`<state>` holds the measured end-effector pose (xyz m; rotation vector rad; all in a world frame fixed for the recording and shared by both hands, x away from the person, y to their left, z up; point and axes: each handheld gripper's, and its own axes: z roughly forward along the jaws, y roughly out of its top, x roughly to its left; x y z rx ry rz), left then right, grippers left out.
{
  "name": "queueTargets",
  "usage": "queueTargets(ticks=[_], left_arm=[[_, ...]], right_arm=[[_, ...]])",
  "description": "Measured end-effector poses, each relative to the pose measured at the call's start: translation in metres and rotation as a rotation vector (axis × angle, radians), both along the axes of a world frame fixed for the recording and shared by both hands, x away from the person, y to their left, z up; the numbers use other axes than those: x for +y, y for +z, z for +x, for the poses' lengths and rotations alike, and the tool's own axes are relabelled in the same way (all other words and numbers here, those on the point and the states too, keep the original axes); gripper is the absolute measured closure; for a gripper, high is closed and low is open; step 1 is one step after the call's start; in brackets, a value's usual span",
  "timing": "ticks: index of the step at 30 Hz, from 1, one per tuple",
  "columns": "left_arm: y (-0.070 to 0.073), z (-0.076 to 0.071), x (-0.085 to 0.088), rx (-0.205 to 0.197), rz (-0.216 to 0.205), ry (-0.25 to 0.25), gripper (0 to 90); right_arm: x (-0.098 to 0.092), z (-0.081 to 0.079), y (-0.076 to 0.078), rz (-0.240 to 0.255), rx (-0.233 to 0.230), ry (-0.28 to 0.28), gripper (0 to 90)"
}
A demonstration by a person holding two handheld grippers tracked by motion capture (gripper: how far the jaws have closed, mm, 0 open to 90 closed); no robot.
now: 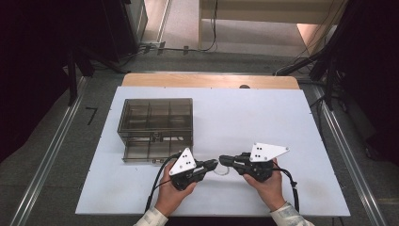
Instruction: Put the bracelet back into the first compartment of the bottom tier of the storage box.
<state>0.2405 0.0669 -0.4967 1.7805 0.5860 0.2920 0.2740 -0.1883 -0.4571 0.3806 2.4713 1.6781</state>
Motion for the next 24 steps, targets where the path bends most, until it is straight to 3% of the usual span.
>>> queueTargets(ticks=[7, 13, 24], left_arm=[[0.0, 0.0, 0.001, -0.001, 0.001, 0.007, 86.7], [0.001, 0.002, 0.006, 0.003, -0.008, 0.028, 86.7], [0.004, 0.002, 0.015, -0.001, -0.03, 0.049, 86.7]], right_arm=[[-0.001, 0.003, -0.003, 0.005, 0.015, -0.001, 84.6], [-0.007, 0.006, -0.002, 0.008, 0.015, -0.033, 82.1], [-0.017, 0.011, -0.008, -0.019, 0.026, -0.065, 82.9]])
